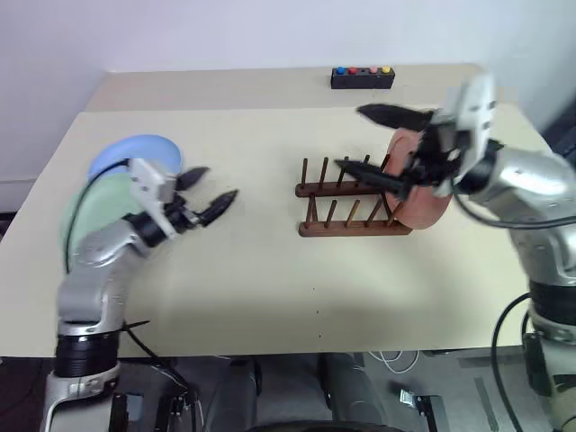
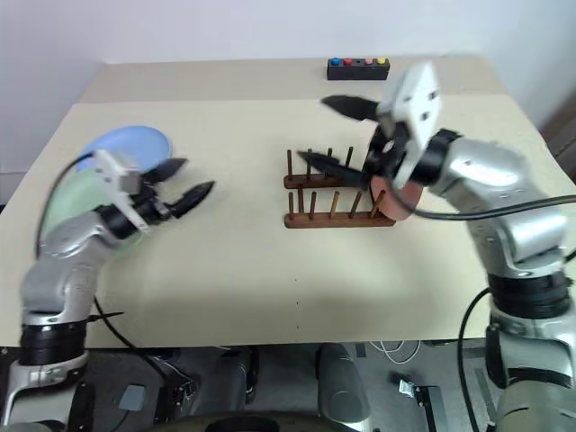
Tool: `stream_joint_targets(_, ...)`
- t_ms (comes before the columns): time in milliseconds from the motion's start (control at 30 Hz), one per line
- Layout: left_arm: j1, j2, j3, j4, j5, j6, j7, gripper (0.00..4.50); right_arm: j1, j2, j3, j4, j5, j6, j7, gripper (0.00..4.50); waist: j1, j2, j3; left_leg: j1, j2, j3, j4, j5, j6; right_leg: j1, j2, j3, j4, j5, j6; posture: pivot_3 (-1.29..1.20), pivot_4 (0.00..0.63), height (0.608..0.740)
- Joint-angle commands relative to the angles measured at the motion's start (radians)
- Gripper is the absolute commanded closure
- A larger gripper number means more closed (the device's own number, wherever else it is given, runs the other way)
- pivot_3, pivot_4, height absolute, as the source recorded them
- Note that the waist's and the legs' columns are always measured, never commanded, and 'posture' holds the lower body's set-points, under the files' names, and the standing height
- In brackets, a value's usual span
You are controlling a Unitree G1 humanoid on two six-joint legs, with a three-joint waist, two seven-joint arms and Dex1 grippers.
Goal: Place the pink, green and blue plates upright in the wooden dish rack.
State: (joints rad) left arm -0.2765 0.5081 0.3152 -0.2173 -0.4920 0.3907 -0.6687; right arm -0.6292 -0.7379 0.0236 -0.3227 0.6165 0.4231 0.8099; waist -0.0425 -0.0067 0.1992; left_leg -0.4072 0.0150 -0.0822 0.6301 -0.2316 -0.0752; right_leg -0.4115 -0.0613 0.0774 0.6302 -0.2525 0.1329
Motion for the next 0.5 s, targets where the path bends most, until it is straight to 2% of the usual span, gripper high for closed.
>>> stream_joint_targets(33,0.001,0.029,0.138,-0.013,0.012,-0.006,0.135,0.02,0.003,0.040,0.009,-0.010,-0.033,-0.044,0.026,0.49,0.002,-0.001,0.001,0.000,0.000,0.000,0.000,0.000,0.000,0.000,0.000,0.000,0.000,0.000,0.000,0.00,0.150,0.730)
stream_joint_targets(233,0.096,0.068,0.329,0.072,-0.005,0.026,0.241,0.02,0.020,0.092,0.045,0.021,-0.089,-0.070,0.057,0.49,0.000,-0.002,0.000,0.000,0.000,0.000,0.000,0.000,0.000,0.001,0.000,-0.001,0.000,0.000,0.000,0.00,0.150,0.730)
stream_joint_targets(500,0.195,0.064,0.390,0.150,-0.014,0.062,0.295,0.02,0.036,0.137,0.054,0.040,-0.124,-0.077,0.081,0.49,0.001,-0.006,0.000,0.000,0.000,-0.001,0.000,0.000,0.000,0.001,-0.001,-0.001,0.000,0.000,0.000,0.00,0.150,0.730)
